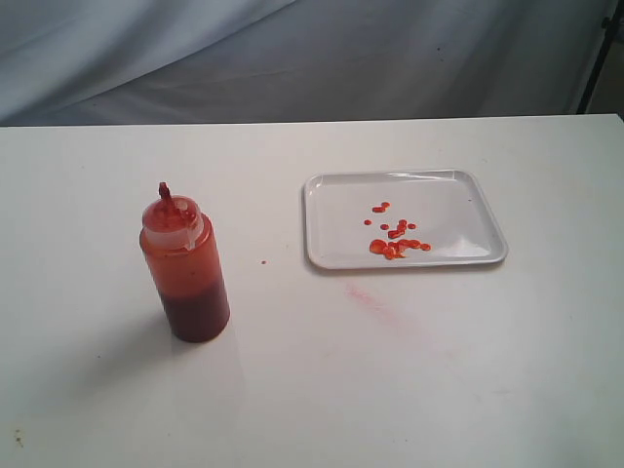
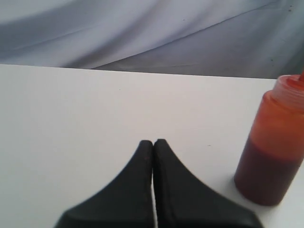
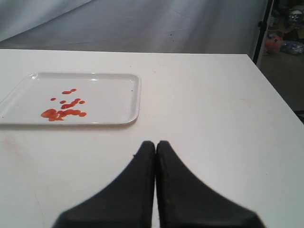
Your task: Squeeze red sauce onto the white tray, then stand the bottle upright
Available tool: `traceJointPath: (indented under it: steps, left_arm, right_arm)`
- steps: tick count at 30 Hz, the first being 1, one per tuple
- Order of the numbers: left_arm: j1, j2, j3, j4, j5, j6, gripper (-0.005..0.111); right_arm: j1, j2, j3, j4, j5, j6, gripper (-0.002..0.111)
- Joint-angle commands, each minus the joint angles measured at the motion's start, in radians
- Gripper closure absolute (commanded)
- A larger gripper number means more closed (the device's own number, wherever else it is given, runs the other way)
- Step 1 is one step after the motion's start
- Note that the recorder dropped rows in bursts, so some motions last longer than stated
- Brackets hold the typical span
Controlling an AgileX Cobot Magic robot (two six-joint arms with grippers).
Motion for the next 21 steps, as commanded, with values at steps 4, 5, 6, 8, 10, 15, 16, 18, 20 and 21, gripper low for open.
traceJointPath:
  steps: [4, 5, 6, 8, 10, 15, 16, 18, 20, 21]
  left_arm:
    - [-0.029, -0.004, 0.005, 0.003, -0.012, -0.001, 0.106]
    - [-0.029, -0.004, 0.005, 0.003, -0.012, -0.001, 0.106]
    - [-0.029, -0.004, 0.005, 0.003, -0.012, -0.001, 0.106]
    - [-0.029, -0.004, 0.005, 0.003, -0.012, -0.001, 0.106]
    - [-0.029, -0.004, 0.005, 0.003, -0.012, -0.001, 0.106]
    - [-0.029, -0.004, 0.005, 0.003, -0.012, -0.001, 0.106]
    - [-0.029, -0.004, 0.005, 0.003, -0.012, -0.001, 0.106]
    - [-0.018, -0.004, 0.005, 0.003, -0.012, -0.001, 0.106]
    - [0.002, -0.004, 0.005, 0.003, -0.012, -0.001, 0.106]
    - [0.007, -0.004, 0.005, 0.003, -0.012, -0.001, 0.106]
  right_arm:
    - [0.001, -0.006, 0.004, 0.005, 0.000, -0.003, 0.108]
    - [0.001, -0.006, 0.004, 0.005, 0.000, -0.003, 0.108]
    - [0.001, -0.006, 0.004, 0.005, 0.000, -0.003, 0.108]
    - [0.001, -0.006, 0.004, 0.005, 0.000, -0.003, 0.108]
    - [0.001, -0.006, 0.004, 0.005, 0.000, -0.003, 0.108]
    - [0.001, -0.006, 0.004, 0.005, 0.000, -0.003, 0.108]
    - [0.001, -0.006, 0.004, 0.005, 0.000, -0.003, 0.108]
    - [0.001, -0.006, 0.004, 0.005, 0.000, -0.003, 0.108]
    - [0.001, -0.006, 0.004, 0.005, 0.000, -0.003, 0.108]
    - [0.001, -0.006, 0.004, 0.005, 0.000, -0.003, 0.108]
